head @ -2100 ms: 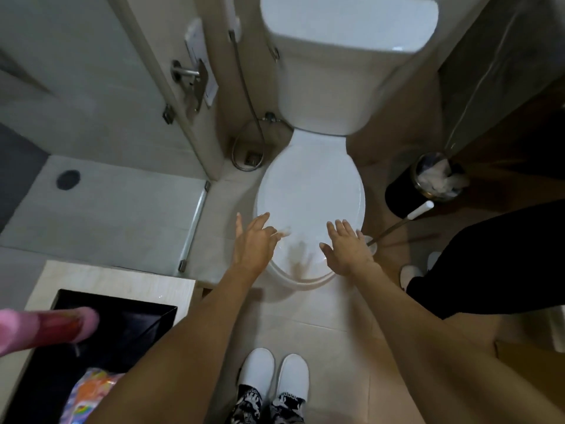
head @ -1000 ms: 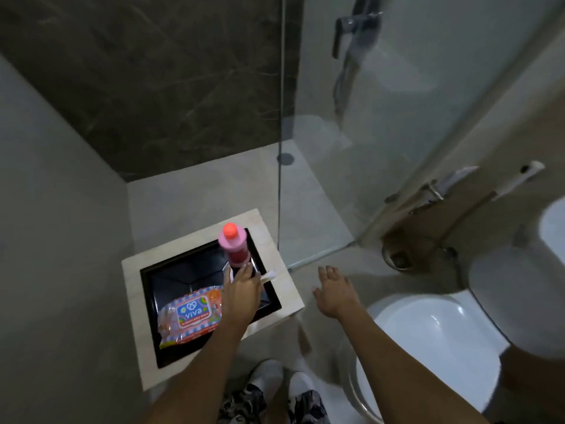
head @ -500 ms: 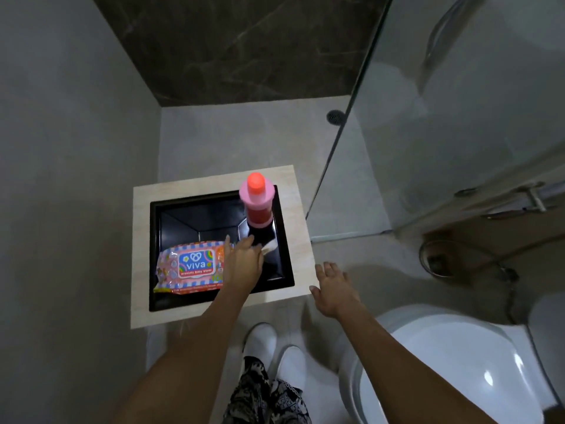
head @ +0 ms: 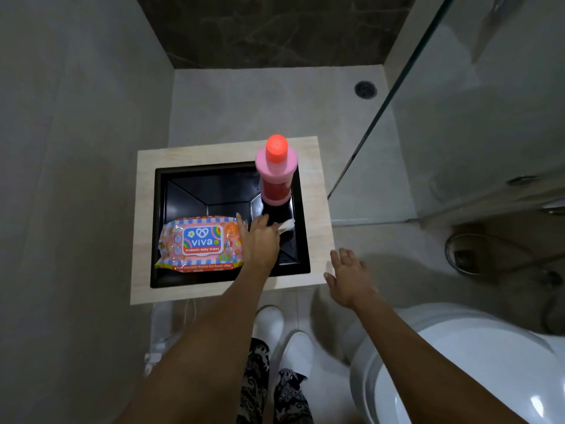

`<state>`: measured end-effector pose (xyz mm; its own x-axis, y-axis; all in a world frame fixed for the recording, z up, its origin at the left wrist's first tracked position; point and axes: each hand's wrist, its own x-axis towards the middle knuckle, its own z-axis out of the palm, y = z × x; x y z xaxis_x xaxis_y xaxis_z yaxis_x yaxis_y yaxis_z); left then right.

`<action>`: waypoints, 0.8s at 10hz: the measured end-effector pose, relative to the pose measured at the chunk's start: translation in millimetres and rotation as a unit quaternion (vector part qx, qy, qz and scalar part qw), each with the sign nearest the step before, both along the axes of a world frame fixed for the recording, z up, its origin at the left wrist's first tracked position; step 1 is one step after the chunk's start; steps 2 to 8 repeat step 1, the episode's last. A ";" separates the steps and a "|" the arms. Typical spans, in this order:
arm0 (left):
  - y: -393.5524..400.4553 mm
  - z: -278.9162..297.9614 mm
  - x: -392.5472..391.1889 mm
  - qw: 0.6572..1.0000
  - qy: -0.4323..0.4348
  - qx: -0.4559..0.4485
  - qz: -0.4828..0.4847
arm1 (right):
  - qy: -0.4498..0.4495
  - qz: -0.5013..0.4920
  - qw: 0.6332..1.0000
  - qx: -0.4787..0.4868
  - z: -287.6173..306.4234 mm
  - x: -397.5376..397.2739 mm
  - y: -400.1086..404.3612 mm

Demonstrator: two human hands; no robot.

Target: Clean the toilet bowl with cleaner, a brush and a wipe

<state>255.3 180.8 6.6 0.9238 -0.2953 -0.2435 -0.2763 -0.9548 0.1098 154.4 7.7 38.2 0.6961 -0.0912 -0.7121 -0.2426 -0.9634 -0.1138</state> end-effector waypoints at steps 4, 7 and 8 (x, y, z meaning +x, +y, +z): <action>3.0 -4.3 -5.0 0.999 0.038 0.039 -0.003 | -0.018 0.010 1.000 -0.001 -4.6 6.6 1.6; 3.0 -4.3 -5.0 0.999 0.038 0.039 -0.003 | -0.018 0.010 1.000 -0.001 -4.6 6.6 1.6; 3.0 -4.3 -5.0 0.999 0.038 0.039 -0.003 | -0.018 0.010 1.000 -0.001 -4.6 6.6 1.6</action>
